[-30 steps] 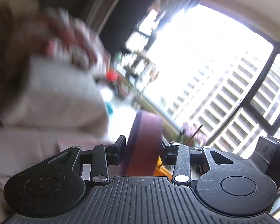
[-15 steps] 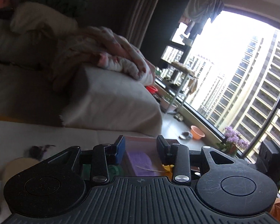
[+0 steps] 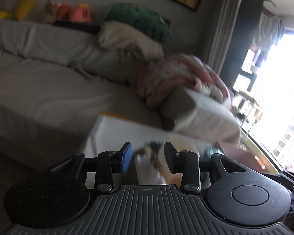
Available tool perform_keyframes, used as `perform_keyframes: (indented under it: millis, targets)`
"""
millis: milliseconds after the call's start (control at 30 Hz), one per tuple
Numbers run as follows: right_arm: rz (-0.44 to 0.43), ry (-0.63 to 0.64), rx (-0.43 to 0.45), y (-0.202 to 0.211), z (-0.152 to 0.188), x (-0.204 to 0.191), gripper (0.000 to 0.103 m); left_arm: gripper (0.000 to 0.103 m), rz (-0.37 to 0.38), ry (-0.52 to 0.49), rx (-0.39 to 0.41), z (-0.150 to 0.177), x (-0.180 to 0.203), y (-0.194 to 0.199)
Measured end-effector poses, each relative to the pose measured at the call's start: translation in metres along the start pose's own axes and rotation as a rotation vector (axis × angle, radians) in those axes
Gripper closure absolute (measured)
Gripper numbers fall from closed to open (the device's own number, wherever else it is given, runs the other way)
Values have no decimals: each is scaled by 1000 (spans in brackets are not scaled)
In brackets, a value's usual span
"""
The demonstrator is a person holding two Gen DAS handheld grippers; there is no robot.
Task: Organize soft objects
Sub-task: 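Open the left gripper over the pink box while the right gripper drops the flower stick in, then grasp the white tissue with the left gripper while the right gripper grasps the black claw clip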
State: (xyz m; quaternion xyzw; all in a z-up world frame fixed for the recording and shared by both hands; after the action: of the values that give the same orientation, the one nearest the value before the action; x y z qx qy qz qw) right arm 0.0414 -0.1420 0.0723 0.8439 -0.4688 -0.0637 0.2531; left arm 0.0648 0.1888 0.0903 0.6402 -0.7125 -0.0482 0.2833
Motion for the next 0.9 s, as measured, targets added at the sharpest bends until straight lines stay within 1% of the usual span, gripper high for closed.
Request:
perform_keyframes:
  millis: [67, 200, 300, 367, 400, 467, 533, 633, 733, 800, 867, 900]
  targets:
    - [-59, 24, -18, -15, -5, -24, 27, 62, 29, -12, -34, 7, 7, -7]
    - [-134, 65, -31, -33, -10, -66, 27, 62, 41, 15, -35, 16, 9, -16]
    - [-164, 76, -42, -44, -12, -84, 27, 62, 83, 30, -35, 22, 12, -24]
    - [-165, 90, -53, -48, -10, -93, 27, 62, 97, -22, -48, 30, 20, -32]
    - [-166, 91, -60, -49, -8, -95, 27, 62, 72, -58, -60, 34, 21, -39]
    - [-167, 82, -79, -50, -3, -93, 27, 62, -1, -124, -94, 43, 23, -55]
    - [-159, 67, -101, -51, 2, -89, 27, 62, -44, -127, -144, 51, 17, -71]
    - [-144, 38, -133, -53, 9, -81, 27, 62, -46, -93, -213, 61, 11, -90]
    - [-140, 8, -150, -53, 13, -76, 27, 62, -18, -71, -243, 67, 12, -101]
    - [-140, -5, -156, -54, 15, -75, 27, 62, -14, -85, -234, 67, 16, -103]
    - [-141, -9, -157, -54, 17, -77, 27, 62, -18, -130, -216, 67, 22, -103]
    - [-142, -10, -156, -54, 17, -77, 27, 70, -9, -157, -197, 67, 25, -100]
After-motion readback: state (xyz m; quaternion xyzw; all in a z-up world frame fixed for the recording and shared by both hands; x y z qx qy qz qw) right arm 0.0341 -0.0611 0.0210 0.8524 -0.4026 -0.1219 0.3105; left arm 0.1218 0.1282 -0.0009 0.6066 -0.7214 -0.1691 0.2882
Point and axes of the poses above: each gripper's, at about its wrist camera, not at the fingertips, and y roughly against the way its jaws point, x to its right, z to its underside, the point moved 5 cm from there along -y, roughly the way its jaws point, and after that the axes turned 1 degree about -z, right-handed, at the moved point
